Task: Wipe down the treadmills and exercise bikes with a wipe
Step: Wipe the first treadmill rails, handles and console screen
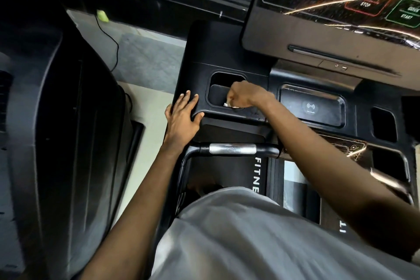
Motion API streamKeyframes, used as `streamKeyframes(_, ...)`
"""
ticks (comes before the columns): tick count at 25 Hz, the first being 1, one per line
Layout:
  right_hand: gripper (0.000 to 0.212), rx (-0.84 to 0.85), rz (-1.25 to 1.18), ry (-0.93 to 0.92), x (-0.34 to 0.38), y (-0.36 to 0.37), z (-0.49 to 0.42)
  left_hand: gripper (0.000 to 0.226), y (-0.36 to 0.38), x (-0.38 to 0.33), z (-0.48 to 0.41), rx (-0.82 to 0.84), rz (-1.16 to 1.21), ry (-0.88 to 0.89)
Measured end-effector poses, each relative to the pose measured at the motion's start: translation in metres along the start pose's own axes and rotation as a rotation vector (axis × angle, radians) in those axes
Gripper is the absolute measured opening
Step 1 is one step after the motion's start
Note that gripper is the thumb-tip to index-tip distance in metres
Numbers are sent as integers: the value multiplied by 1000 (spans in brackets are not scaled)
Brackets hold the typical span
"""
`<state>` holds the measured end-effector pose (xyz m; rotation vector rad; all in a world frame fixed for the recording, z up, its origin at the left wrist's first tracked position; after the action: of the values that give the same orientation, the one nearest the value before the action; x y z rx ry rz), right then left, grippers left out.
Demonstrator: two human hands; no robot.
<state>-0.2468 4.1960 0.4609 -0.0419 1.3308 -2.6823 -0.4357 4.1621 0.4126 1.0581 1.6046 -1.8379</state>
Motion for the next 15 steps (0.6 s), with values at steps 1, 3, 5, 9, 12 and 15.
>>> streamKeyframes(1,24,-111,-62,11,-4,-1,13,55,4,-10,-1,8,-2,84)
streamKeyframes(3,16,-369,-187,89,-21,5,44,52,21,-30,-2,73,-14,226)
streamKeyframes(5,15,-526,-298,216,-43,22,73,48,39,-43,-3,143,-18,271)
streamKeyframes(9,28,-577,-455,370,-53,48,96,43,48,-48,-5,137,20,268)
streamKeyframes(12,53,-494,-216,255,-17,69,96,47,48,-45,-5,150,15,268)
streamKeyframes(15,64,-400,-182,315,-28,67,77,55,46,-42,-7,159,-10,253)
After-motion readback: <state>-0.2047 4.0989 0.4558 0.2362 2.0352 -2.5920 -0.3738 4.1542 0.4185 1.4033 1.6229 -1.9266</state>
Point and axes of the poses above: each hand's wrist, its own z-axis away from the middle knuckle, its own y-axis out of the palm, x = y × z, the point moved 8 cm from there along -z, towards the middle knuckle, and after that the axes turned 13 degrees about z, right-handed, at the moved point
